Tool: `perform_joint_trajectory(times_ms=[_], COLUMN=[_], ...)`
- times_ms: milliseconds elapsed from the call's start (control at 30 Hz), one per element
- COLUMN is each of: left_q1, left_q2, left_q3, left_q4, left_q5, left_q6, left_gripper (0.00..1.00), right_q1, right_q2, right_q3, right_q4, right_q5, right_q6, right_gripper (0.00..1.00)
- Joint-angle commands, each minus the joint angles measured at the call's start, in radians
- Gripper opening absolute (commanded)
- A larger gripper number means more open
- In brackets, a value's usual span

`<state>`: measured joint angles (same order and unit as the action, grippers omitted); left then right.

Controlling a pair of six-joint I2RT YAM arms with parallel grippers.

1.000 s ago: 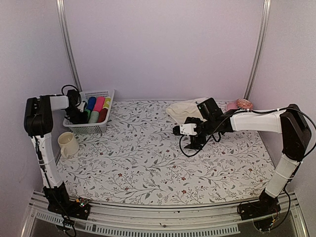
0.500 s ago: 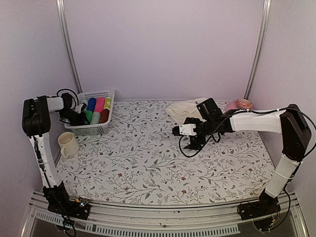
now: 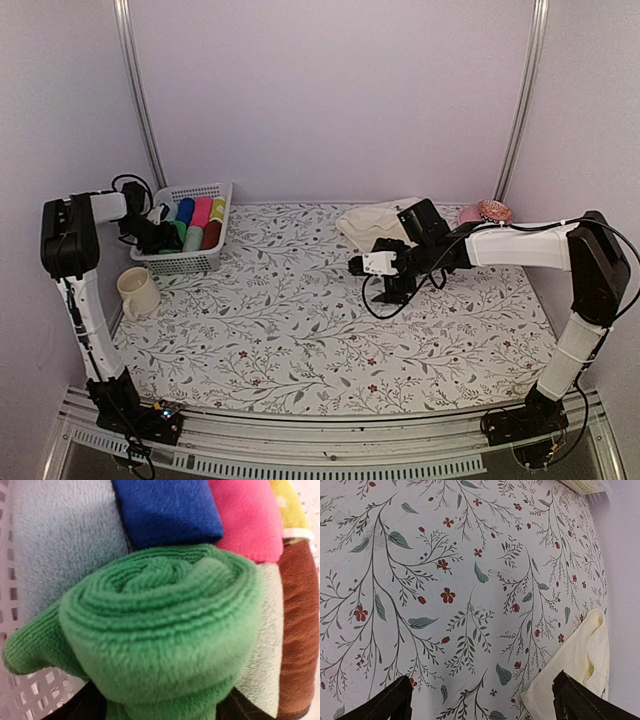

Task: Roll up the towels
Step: Adjust the towel in the bin.

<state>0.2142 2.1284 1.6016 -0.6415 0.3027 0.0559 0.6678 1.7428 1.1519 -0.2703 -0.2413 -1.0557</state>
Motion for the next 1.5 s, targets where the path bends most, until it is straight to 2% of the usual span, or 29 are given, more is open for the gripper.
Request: perform_joint_trajectory(times_ms=[0, 167, 467, 567, 633, 700, 733, 767, 900, 1100, 1300, 1467], left_q1=[-0.005, -0.006, -0.016, -0.023, -0.03, -0.039, -0.044, -0.048, -0.06, -0.066, -0.068, -0.07], left_q2=[-0.079, -0.088, -0.151, -0.201, -0.203, -0.197, -0.193, -0.185, -0.134, -0.073, 0.022, 0.119], left_q3=[0.016, 0.031, 0.036, 0.047, 0.059, 0.07, 0.074, 0.079, 0.092, 0.118, 0.168, 0.212], left_q4=[-0.008, -0.023, 0.041, 0.06, 0.06, 0.055, 0.051, 0.047, 0.036, 0.04, 0.029, -0.006], left_q5=[-0.075, -0.108, -0.128, -0.132, -0.124, -0.123, -0.124, -0.125, -0.142, -0.236, -0.333, -0.351], left_q6=[-0.021, -0.026, -0.043, -0.049, -0.052, -0.051, -0.052, -0.053, -0.059, -0.055, -0.021, -0.002], left_gripper=[0.77, 0.85, 0.86, 0.83, 0.76, 0.56, 0.42, 0.33, 0.11, 0.0, 0.0, 0.0], right_q1=[0.009, 0.01, 0.012, 0.012, 0.013, 0.013, 0.014, 0.013, 0.014, 0.014, 0.014, 0.014], right_q2=[0.012, 0.012, 0.019, 0.021, 0.021, 0.022, 0.023, 0.024, 0.024, 0.026, 0.032, 0.038], right_q3=[0.023, 0.024, 0.023, 0.023, 0.023, 0.023, 0.023, 0.023, 0.023, 0.022, 0.022, 0.023], right_q4=[-0.012, -0.012, -0.013, -0.012, -0.012, -0.012, -0.012, -0.012, -0.012, -0.012, -0.012, -0.013], right_q5=[0.006, 0.008, 0.014, 0.017, 0.017, 0.018, 0.018, 0.019, 0.023, 0.02, 0.022, 0.024], right_q6=[-0.002, -0.004, -0.006, -0.007, -0.007, -0.007, -0.007, -0.007, -0.009, -0.009, -0.009, -0.009], right_gripper=[0.99, 0.99, 0.99, 0.99, 0.99, 0.99, 0.99, 0.99, 0.99, 0.99, 0.99, 0.99])
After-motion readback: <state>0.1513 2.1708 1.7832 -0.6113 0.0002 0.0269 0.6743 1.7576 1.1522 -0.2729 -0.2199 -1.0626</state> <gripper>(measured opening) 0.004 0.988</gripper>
